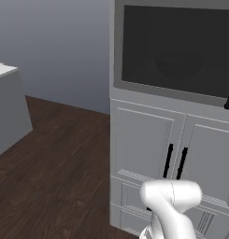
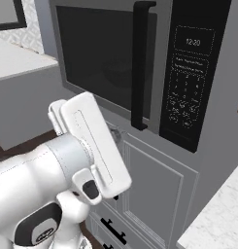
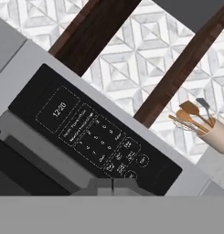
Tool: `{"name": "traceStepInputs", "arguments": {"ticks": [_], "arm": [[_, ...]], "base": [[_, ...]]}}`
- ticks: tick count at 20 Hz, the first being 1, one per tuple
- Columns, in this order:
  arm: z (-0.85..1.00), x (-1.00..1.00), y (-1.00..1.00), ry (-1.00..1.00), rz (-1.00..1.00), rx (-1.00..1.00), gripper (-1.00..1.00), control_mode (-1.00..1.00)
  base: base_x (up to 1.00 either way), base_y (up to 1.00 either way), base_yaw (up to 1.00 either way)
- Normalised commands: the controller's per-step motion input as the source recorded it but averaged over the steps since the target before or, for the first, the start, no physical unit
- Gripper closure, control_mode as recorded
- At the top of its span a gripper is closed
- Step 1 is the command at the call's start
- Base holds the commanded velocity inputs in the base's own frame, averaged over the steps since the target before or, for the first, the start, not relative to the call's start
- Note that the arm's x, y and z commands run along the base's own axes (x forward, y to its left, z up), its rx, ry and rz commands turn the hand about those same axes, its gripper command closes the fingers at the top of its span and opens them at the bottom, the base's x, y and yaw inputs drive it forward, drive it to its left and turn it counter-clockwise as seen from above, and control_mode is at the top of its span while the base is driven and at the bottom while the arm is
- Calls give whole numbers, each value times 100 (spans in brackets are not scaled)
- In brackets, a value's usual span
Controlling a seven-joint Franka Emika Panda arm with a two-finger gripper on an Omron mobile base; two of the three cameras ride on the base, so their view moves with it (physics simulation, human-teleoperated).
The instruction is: Pick the tomato from the sink and place it in the bowl. Then pick the bowl and place it in the microwave. Then close the microwave door and press the start button.
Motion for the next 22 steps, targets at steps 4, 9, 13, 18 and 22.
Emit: {"name": "traceStepInputs", "arguments": {"ticks": [4, 9, 13, 18, 22], "arm": [[-26, 0, -11, 13, 10, 0, 100, -100], [-32, 0, -6, 12, 7, 0, 100, -100], [-19, 3, -7, 10, 7, 0, 100, -100], [0, 8, -1, 2, 2, 0, 100, -100], [0, 23, -2, 0, 0, 0, 100, -100]], "base": [[0, 0, 0], [0, 0, 0], [0, 0, 0], [0, 0, 0], [0, 0, 0]]}}
